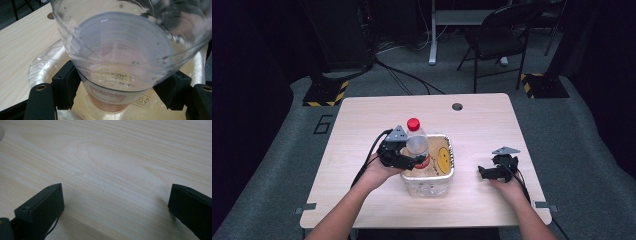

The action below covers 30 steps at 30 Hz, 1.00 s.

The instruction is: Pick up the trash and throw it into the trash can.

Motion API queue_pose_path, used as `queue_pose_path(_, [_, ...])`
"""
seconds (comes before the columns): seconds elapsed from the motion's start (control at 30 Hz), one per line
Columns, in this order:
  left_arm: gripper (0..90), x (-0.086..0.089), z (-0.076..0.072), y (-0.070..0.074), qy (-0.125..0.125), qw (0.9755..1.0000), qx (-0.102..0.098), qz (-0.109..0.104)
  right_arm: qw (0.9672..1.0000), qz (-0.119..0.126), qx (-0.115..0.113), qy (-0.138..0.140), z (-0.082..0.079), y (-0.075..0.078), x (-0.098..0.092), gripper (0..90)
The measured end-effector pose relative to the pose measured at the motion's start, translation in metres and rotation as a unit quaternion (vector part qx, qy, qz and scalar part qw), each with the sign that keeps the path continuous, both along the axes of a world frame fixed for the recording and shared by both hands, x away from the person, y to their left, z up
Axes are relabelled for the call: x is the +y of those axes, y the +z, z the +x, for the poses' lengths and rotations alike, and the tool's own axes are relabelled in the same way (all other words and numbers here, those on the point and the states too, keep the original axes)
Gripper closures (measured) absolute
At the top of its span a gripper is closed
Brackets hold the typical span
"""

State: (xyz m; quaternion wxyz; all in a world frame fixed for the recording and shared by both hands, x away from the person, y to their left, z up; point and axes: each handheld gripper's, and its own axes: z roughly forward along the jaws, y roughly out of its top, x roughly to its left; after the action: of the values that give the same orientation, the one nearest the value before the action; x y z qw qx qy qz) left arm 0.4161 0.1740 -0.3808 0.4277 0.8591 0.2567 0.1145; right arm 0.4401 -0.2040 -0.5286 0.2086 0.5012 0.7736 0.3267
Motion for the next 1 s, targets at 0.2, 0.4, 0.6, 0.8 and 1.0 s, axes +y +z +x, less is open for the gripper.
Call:
queue_pose_path(0.2, [27.0,-0.004,0.000,-0.008,-0.005,0.9998,0.004,0.017,1.0000,-0.001,0.000,0.002,0.000,0.000,0.000,0.0])
queue_pose_path(0.4, [26.8,-0.005,0.001,-0.013,-0.008,0.9997,0.010,0.022,1.0000,0.000,0.000,0.000,0.000,0.000,0.000,0.0])
queue_pose_path(0.6, [26.2,-0.006,0.004,-0.015,-0.010,0.9993,0.014,0.033,1.0000,0.000,0.000,0.000,0.000,0.000,0.000,0.0])
queue_pose_path(0.8, [25.8,-0.007,0.003,-0.017,-0.012,0.9990,0.013,0.041,1.0000,-0.001,-0.001,0.002,0.000,0.000,0.000,0.0])
queue_pose_path(1.0, [21.3,-0.006,0.002,-0.016,-0.011,0.9991,0.011,0.039,1.0000,0.000,0.000,0.000,0.000,0.000,0.000,0.0])
